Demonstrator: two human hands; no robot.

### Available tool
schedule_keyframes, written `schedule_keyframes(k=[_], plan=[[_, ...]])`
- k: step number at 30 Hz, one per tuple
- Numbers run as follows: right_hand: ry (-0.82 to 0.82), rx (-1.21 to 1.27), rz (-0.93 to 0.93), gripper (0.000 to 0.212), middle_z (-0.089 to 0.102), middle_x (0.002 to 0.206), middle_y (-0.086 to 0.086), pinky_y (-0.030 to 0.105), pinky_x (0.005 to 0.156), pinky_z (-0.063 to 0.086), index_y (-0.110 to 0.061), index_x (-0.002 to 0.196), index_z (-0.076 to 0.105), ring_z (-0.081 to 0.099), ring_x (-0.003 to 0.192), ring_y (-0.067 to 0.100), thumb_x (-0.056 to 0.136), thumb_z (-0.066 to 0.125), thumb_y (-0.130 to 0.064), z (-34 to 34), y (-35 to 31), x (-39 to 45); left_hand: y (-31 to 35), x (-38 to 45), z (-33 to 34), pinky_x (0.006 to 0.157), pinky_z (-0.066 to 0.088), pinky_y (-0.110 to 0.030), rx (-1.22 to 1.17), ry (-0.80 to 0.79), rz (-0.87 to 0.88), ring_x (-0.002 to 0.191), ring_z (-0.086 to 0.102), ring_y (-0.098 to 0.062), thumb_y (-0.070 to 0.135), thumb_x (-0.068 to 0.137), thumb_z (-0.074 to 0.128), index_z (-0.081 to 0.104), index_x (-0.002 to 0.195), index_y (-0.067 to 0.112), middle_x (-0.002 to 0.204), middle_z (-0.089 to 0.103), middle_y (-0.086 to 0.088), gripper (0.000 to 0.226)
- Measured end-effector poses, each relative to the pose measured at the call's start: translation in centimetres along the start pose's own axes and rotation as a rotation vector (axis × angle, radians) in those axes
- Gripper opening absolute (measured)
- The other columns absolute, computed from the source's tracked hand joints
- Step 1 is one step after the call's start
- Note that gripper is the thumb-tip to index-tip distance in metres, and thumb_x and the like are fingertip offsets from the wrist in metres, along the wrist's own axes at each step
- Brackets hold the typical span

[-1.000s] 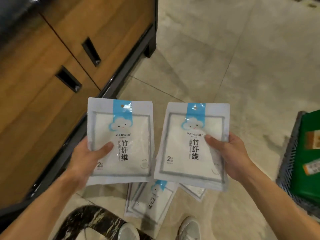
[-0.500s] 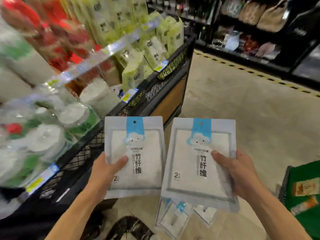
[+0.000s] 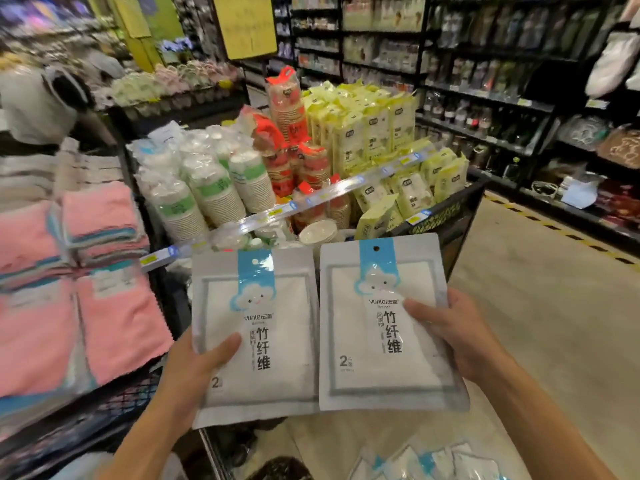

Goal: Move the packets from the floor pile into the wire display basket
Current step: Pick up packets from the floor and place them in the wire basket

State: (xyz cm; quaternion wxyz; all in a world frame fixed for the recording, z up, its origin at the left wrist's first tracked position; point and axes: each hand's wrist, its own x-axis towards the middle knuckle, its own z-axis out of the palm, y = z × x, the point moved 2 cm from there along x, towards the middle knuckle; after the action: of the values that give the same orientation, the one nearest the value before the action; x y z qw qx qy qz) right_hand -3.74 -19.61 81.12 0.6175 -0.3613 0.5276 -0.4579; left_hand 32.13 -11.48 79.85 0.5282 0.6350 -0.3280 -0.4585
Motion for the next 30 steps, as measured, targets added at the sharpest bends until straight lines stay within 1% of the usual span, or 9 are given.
schedule_keyframes(k=[3, 7, 10, 13, 15, 20, 22, 25, 30], plan=[[-0.109, -0.060, -0.008, 0.031, 0.078, 0.099, 0.019, 0.042, 0.066, 0.063, -0.001, 0.116, 0.067, 0.077, 0.085, 0.036, 0.086, 0.075, 0.002, 1.2, -0.5, 0.4, -0.5, -4.3, -1.4, 0.076, 0.062, -0.048, -0.058, 0.115, -0.012, 0.094, 0.076, -0.037, 0.037, 0.046, 0.096, 0.068, 0.118, 0.008, 0.105, 0.078, -0.015, 0.083], [-0.259, -0.129, 0.027, 0.027, 0.079, 0.097, 0.018, 0.048, 0.078, 0.061, -0.003, 0.113, 0.068, 0.077, 0.087, 0.037, 0.087, 0.075, 0.001, 2.5, 0.1, -0.7, -2.7, -10.8, -3.0, 0.085, 0.058, -0.053, -0.147, 0.305, -0.062, 0.095, 0.076, -0.038, 0.041, 0.036, 0.101, 0.067, 0.119, 0.009, 0.106, 0.078, -0.015, 0.095], [-0.376, -0.171, 0.069, 0.028, 0.078, 0.098, 0.019, 0.049, 0.077, 0.062, -0.003, 0.114, 0.068, 0.077, 0.087, 0.038, 0.087, 0.074, 0.001, 4.0, 0.9, -1.9, -3.9, -15.7, -4.0, 0.081, 0.060, -0.053, -0.183, 0.431, -0.081, 0.092, 0.076, -0.037, 0.031, 0.053, 0.101, 0.066, 0.120, 0.006, 0.104, 0.078, -0.016, 0.080], [-0.482, -0.206, 0.082, 0.028, 0.079, 0.097, 0.017, 0.043, 0.067, 0.065, -0.004, 0.115, 0.067, 0.078, 0.085, 0.034, 0.088, 0.074, 0.000, 6.2, 1.5, -3.6, -4.3, -20.1, -5.7, 0.077, 0.062, -0.052, -0.195, 0.574, -0.084, 0.088, 0.077, -0.035, 0.016, 0.067, 0.084, 0.065, 0.118, 0.005, 0.100, 0.079, -0.015, 0.055], [-0.548, -0.223, 0.093, 0.029, 0.079, 0.096, 0.015, 0.042, 0.063, 0.065, -0.008, 0.116, 0.066, 0.078, 0.085, 0.033, 0.088, 0.074, -0.002, 8.1, 1.9, -5.1, -4.5, -22.6, -7.1, 0.082, 0.060, -0.054, -0.195, 0.641, -0.079, 0.089, 0.077, -0.036, 0.017, 0.067, 0.082, 0.066, 0.119, 0.004, 0.101, 0.078, -0.016, 0.056], [-0.695, -0.262, 0.086, 0.026, 0.079, 0.094, 0.014, 0.039, 0.059, 0.064, -0.011, 0.113, 0.064, 0.078, 0.082, 0.032, 0.090, 0.073, -0.003, 14.0, 3.0, -9.8, -5.3, -28.3, -11.9, 0.080, 0.061, -0.059, -0.238, 0.755, -0.059, 0.091, 0.076, -0.039, 0.016, 0.067, 0.082, 0.066, 0.118, 0.005, 0.102, 0.078, -0.018, 0.054], [-0.733, -0.270, 0.079, 0.024, 0.079, 0.095, 0.015, 0.045, 0.066, 0.065, -0.010, 0.111, 0.064, 0.078, 0.084, 0.033, 0.090, 0.072, -0.002, 16.6, 4.1, -12.0, -5.8, -30.9, -14.4, 0.080, 0.061, -0.060, -0.248, 0.779, -0.053, 0.090, 0.076, -0.039, 0.016, 0.068, 0.081, 0.065, 0.117, 0.006, 0.102, 0.078, -0.017, 0.053], [-0.773, -0.265, 0.082, 0.029, 0.078, 0.103, 0.018, 0.060, 0.088, 0.059, -0.006, 0.116, 0.066, 0.076, 0.093, 0.038, 0.089, 0.074, 0.000, 21.0, 6.7, -15.6, -7.0, -35.4, -18.8, 0.087, 0.058, -0.062, -0.232, 0.808, -0.050, 0.093, 0.076, -0.040, 0.015, 0.075, 0.081, 0.064, 0.122, 0.007, 0.106, 0.077, -0.017, 0.050], [-0.848, -0.281, 0.114, 0.032, 0.078, 0.105, 0.017, 0.060, 0.089, 0.058, -0.007, 0.119, 0.066, 0.076, 0.095, 0.038, 0.089, 0.074, 0.000, 28.0, 11.9, -22.2, -9.7, -43.1, -26.9, 0.083, 0.060, -0.059, -0.230, 0.926, -0.115, 0.088, 0.077, -0.037, 0.012, 0.088, 0.075, 0.066, 0.118, 0.006, 0.101, 0.079, -0.015, 0.032]])
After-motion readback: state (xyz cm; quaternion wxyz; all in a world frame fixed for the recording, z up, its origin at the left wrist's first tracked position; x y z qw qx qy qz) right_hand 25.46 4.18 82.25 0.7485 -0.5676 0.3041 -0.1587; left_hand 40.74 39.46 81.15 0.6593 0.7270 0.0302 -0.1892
